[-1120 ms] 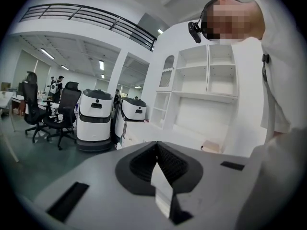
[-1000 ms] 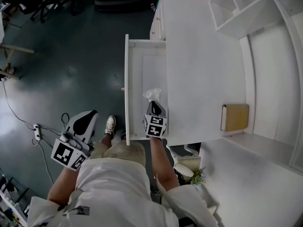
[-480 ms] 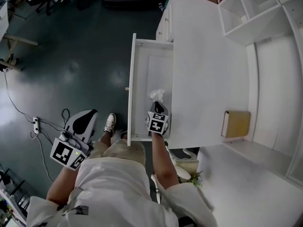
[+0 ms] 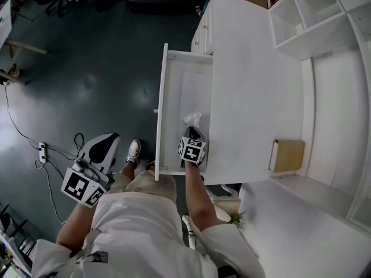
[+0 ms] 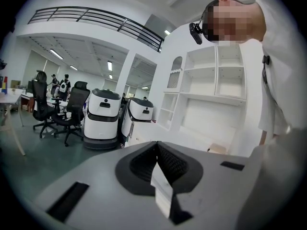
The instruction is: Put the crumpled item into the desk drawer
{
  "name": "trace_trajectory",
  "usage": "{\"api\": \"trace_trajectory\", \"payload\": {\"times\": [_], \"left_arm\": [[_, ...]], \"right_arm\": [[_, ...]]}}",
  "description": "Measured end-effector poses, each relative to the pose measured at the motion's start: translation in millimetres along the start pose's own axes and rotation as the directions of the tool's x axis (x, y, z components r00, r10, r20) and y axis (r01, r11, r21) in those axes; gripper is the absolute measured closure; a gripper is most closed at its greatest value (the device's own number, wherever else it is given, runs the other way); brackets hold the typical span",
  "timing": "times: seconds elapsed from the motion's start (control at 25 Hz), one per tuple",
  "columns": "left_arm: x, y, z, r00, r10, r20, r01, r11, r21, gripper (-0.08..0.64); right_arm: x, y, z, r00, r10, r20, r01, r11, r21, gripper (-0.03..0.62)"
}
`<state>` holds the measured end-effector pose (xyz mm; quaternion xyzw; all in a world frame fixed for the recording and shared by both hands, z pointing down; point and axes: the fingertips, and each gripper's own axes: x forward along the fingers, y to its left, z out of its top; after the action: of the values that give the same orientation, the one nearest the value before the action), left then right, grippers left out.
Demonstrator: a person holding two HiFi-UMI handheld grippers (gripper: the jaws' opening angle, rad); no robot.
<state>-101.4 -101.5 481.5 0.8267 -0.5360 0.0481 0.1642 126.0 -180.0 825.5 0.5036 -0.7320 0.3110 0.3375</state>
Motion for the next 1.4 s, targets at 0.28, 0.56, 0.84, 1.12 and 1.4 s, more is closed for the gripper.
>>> {"api": "trace_trajectory", "payload": {"times": [0.28, 0.56, 0.84, 1.12, 1.4], "left_arm": [[4, -5, 1, 1.0, -0.031, 0.003, 0.031, 1.0, 0.0, 0.545], [0, -6, 4, 0.998, -0.06, 0.016, 0.06, 0.998, 0.001, 0.545], [6, -11, 16, 0.989, -0.138, 0.05, 0.139, 0.99, -0.001, 0.545], [12, -16, 30, 0.97, -0.233, 0.075, 0.233, 0.972, 0.017, 0.545], [14, -22, 37, 0.947, -0.308, 0.087, 0.306, 0.951, 0.03, 0.545]], "right_arm": [[5, 6, 2, 1.0, -0.013, -0.023, 0.013, 0.999, -0.032, 0.545], [-5, 27, 1, 1.0, 0.005, -0.009, -0.006, 0.999, -0.047, 0.261], [-42, 44, 18, 0.998, -0.006, 0.057, 0.009, 0.999, -0.047, 0.261], [-74, 36, 31, 0.994, -0.06, 0.087, 0.062, 0.998, -0.017, 0.267], [-119, 26, 44, 0.981, -0.115, 0.153, 0.101, 0.99, 0.098, 0.319]]}}
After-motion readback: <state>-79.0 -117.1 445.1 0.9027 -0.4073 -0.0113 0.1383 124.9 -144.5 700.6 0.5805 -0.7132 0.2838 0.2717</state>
